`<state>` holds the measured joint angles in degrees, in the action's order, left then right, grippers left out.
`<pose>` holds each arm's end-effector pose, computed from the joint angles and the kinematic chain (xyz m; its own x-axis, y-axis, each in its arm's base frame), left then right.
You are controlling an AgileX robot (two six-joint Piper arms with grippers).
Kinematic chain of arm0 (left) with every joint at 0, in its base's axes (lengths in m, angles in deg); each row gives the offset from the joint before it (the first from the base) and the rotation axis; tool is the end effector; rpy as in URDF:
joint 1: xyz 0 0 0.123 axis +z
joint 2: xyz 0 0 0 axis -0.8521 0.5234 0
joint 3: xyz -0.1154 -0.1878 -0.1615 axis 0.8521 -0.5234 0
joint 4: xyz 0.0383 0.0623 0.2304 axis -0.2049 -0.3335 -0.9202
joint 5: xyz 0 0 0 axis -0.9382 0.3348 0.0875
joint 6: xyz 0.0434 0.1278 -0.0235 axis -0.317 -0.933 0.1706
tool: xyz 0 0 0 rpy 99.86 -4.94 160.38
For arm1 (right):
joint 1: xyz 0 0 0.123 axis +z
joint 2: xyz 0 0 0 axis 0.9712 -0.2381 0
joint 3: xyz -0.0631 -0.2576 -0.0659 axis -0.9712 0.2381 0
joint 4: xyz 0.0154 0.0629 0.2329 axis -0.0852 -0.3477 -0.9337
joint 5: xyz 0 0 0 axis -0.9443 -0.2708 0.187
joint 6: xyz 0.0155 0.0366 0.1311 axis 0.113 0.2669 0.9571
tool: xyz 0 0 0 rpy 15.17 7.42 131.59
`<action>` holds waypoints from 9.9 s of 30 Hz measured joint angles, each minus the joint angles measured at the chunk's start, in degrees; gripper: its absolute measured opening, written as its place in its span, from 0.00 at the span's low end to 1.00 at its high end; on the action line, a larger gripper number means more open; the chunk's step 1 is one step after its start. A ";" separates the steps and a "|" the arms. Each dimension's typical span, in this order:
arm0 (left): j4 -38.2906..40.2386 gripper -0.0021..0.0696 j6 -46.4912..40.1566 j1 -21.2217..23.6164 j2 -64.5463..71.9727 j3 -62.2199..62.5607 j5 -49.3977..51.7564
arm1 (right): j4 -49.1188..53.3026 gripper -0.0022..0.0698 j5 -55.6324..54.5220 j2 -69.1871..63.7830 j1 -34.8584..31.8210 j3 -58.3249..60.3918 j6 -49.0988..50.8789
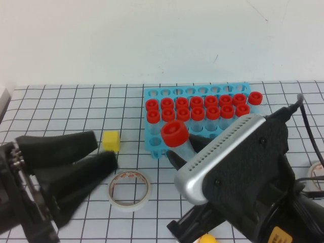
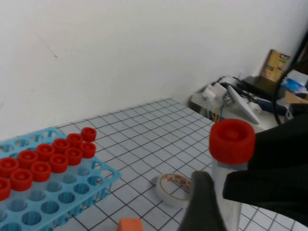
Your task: Place the test tubes
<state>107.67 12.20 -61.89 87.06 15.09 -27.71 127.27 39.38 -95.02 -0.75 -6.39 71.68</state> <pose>0.1516 -0.1134 0.3375 -0.2584 -0.2029 -0.9445 0.7541 0.5687 -0.3285 0.1499 0.2722 0.3032 -0.0453 -0.2862 -0.9571 -0.6681 0.7210 -0.1839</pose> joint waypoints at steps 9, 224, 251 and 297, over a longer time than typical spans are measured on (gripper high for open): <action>0.43 0.73 -8.29 0.00 2.62 0.49 4.09 | 0.87 0.36 -6.07 -0.62 0.00 -1.21 0.00; -103.69 0.40 83.97 -39.96 84.83 64.00 -70.05 | -66.28 0.03 20.95 52.04 0.21 15.54 -88.35; -104.04 0.40 85.36 -40.76 85.23 64.40 -69.32 | -66.28 0.03 21.17 52.04 0.21 15.54 -88.45; -104.26 0.18 78.77 -38.39 70.97 64.50 -50.55 | -66.28 0.03 21.17 52.04 0.21 15.54 -88.45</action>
<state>3.41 90.97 -100.28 158.03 79.59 -78.25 60.99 60.55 -42.98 -0.54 9.16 -16.77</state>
